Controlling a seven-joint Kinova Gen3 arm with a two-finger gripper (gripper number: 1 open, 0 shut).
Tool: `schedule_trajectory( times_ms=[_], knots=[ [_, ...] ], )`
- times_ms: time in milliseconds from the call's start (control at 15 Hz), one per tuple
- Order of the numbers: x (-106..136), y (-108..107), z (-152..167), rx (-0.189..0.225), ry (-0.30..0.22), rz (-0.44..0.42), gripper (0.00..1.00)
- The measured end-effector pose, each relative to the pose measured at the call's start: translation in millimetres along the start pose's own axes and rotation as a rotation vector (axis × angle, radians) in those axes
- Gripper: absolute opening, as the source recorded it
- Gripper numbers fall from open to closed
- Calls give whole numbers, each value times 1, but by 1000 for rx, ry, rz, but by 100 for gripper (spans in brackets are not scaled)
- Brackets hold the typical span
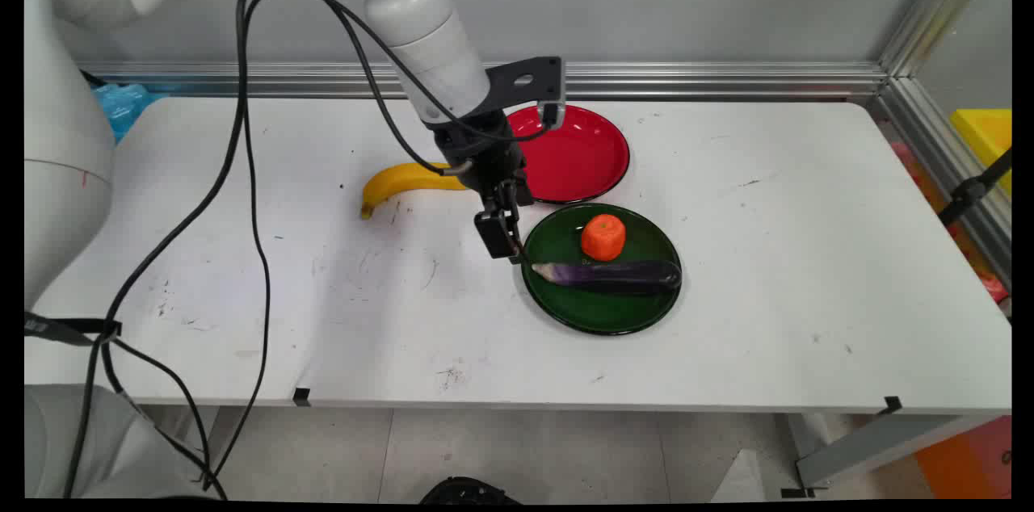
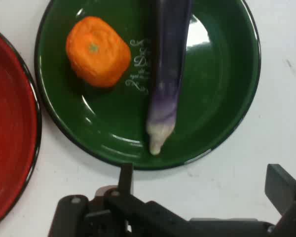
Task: Pick up the eggplant from the green plate
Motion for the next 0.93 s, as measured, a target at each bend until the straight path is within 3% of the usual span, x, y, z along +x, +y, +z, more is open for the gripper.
schedule_trajectory(
  times_ms=[333, 667, 933],
  knots=[
    [22, 0, 10, 13, 55, -26, 100],
    [53, 7, 36, 30, 129, -58, 100],
    [63, 10, 63, 41, 161, -57, 100]
  ],
)
